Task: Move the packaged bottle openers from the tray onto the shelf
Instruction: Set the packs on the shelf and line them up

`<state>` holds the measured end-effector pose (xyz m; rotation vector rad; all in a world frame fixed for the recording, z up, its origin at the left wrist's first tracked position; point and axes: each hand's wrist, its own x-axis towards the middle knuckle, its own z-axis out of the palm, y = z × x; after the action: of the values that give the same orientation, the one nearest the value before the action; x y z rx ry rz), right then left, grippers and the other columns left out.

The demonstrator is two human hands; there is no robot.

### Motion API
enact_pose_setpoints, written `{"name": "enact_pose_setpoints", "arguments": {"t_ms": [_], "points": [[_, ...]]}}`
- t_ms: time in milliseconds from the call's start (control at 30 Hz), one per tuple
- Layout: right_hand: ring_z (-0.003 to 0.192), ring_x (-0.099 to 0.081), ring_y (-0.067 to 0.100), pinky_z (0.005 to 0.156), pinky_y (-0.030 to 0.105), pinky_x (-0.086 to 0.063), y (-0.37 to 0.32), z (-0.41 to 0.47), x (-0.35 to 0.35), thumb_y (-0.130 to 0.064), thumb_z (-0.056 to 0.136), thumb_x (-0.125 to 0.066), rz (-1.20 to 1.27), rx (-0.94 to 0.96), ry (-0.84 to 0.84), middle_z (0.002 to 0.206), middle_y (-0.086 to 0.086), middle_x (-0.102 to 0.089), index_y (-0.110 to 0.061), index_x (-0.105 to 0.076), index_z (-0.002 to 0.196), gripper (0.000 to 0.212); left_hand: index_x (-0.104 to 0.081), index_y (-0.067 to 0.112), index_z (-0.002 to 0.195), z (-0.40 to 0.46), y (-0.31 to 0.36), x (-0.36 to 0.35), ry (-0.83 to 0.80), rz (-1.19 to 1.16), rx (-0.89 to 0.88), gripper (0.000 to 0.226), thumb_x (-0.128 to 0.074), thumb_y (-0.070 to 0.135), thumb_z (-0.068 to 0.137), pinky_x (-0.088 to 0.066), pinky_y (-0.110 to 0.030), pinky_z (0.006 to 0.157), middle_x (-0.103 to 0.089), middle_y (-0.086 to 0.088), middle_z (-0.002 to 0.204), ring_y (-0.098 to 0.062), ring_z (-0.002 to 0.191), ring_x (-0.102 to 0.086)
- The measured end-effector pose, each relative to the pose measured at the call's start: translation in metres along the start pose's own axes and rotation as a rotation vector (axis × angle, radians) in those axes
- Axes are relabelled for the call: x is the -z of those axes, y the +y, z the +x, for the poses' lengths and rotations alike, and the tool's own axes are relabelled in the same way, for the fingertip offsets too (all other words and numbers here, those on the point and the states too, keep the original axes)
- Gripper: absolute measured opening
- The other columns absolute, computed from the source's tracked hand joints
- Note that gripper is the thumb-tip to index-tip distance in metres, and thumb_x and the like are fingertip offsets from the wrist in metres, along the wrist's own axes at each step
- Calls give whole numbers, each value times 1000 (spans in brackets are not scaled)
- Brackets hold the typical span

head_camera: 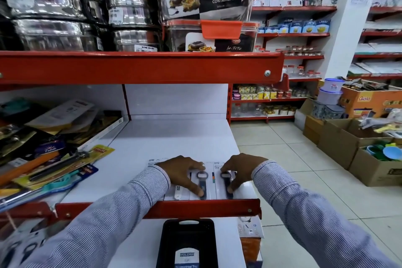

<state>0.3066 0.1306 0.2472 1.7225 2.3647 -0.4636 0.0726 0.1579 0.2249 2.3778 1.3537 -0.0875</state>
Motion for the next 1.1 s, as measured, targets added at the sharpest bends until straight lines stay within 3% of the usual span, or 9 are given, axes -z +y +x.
{"name": "enact_pose_setpoints", "arguments": {"t_ms": [200,300,433,600,733,900,1000,1100], "points": [[133,-49,23,112,41,-38,-13,2,-2,-54,74,-76,129,-55,-16,150,-2,-48,-38,-39,143,80,-28,38,155,-5,-14,11,-11,10,27,105,-78,68,68,-16,-42,127,-21,8,168,-18,155,-20],[137,-46,27,114,49,-35,-23,3,-8,-60,75,-71,139,-50,22,153,-1,-43,-45,-35,143,78,-29,38,154,-12,-35,26,-20,67,97,111,-78,74,61,-16,-44,127,-23,7,168,-18,154,-22],[136,-46,30,110,46,-38,-38,2,-14,-56,77,-72,78,-39,2,154,2,-41,-43,-33,145,80,-32,40,152,-22,-53,20,-99,145,161,119,-76,81,50,-20,-42,125,-26,7,166,-20,152,-27],[136,-45,29,109,42,-38,-44,-1,-13,-52,79,-73,25,-32,-26,154,4,-41,-40,-31,147,81,-34,42,151,-29,-63,19,-77,82,160,109,-81,72,57,-19,-42,126,-23,6,168,-19,153,-25],[134,-46,29,108,41,-39,-45,-1,-13,-51,79,-73,36,-52,-44,152,4,-44,-41,-31,147,81,-35,37,152,-29,-57,18,-75,32,155,112,-71,84,57,-17,-44,126,-25,7,167,-19,153,-25],[137,-42,27,111,44,-36,-46,2,-18,-66,81,-60,78,-98,-4,156,1,-38,-46,-34,143,70,-32,46,151,-26,-55,2,-23,-51,126,116,-76,82,49,-8,-48,129,-18,10,169,-18,158,-9],[132,-47,27,107,43,-40,-46,3,-21,-69,77,-61,112,-106,12,153,2,-42,-47,-37,140,71,-33,47,150,-23,-57,1,-27,-40,124,116,-76,83,48,0,-52,128,-15,12,169,-18,158,-1],[129,-49,26,105,41,-42,-46,3,-22,-67,75,-65,132,-105,28,150,1,-45,-47,-39,138,71,-33,49,149,-22,-57,4,-47,-50,134,116,-77,82,47,-3,-53,128,-13,12,169,-20,158,-1]]}}
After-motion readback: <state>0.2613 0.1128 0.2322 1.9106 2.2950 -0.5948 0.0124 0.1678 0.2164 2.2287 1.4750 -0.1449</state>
